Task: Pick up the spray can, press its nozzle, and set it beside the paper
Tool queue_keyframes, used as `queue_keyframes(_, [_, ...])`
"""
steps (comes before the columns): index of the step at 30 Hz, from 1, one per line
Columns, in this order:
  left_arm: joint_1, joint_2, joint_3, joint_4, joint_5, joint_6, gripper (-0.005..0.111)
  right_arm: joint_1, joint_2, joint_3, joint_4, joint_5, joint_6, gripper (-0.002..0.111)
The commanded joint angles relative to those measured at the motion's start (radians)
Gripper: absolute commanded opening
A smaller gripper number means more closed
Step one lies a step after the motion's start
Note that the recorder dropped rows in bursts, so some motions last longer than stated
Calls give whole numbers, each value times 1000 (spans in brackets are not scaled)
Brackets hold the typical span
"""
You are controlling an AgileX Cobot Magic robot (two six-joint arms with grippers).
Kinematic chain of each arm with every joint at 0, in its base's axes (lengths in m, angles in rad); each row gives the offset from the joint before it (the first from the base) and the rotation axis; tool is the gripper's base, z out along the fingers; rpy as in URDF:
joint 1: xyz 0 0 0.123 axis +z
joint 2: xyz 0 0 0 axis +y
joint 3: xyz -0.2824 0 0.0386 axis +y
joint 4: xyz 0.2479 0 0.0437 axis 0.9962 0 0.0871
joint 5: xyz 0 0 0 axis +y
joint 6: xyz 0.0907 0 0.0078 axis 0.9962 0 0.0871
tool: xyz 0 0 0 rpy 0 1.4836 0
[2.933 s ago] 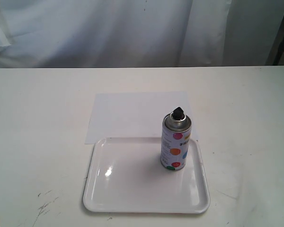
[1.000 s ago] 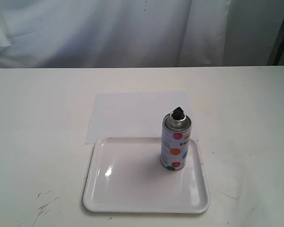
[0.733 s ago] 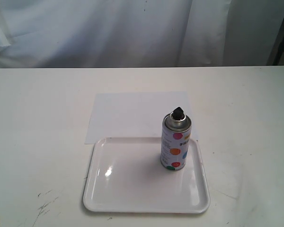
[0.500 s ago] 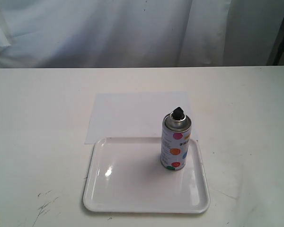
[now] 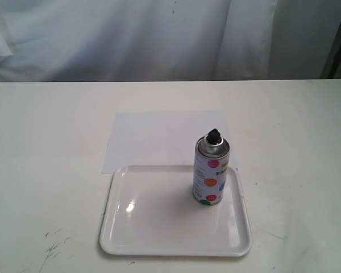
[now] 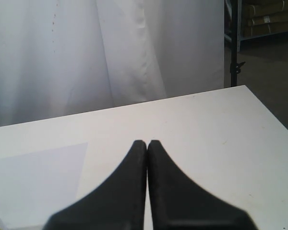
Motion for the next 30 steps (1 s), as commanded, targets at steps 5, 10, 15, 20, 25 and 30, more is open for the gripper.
queue_keyframes(5, [-5,-5,4,-5,-5,4,0,1,-16,4,0,-11,-2,0])
queue_keyframes(10, [-5,-5,4,-5,-5,4,0,-92,-164,4,-4,69,-39,0])
queue_keyframes(15, [-5,-5,4,-5,-5,7,0,-184,-339,4,-6,162,-103,0])
queue_keyframes(20, [-5,-5,4,-5,-5,7,0,-190,-422,4,-8,150,-136,0])
queue_keyframes(25, [-5,-5,4,-5,-5,5,0,-190,-429,4,-8,164,-132,0])
queue_keyframes(30, [-5,-5,4,-5,-5,5,0,-190,-431,4,-333,271,133,0])
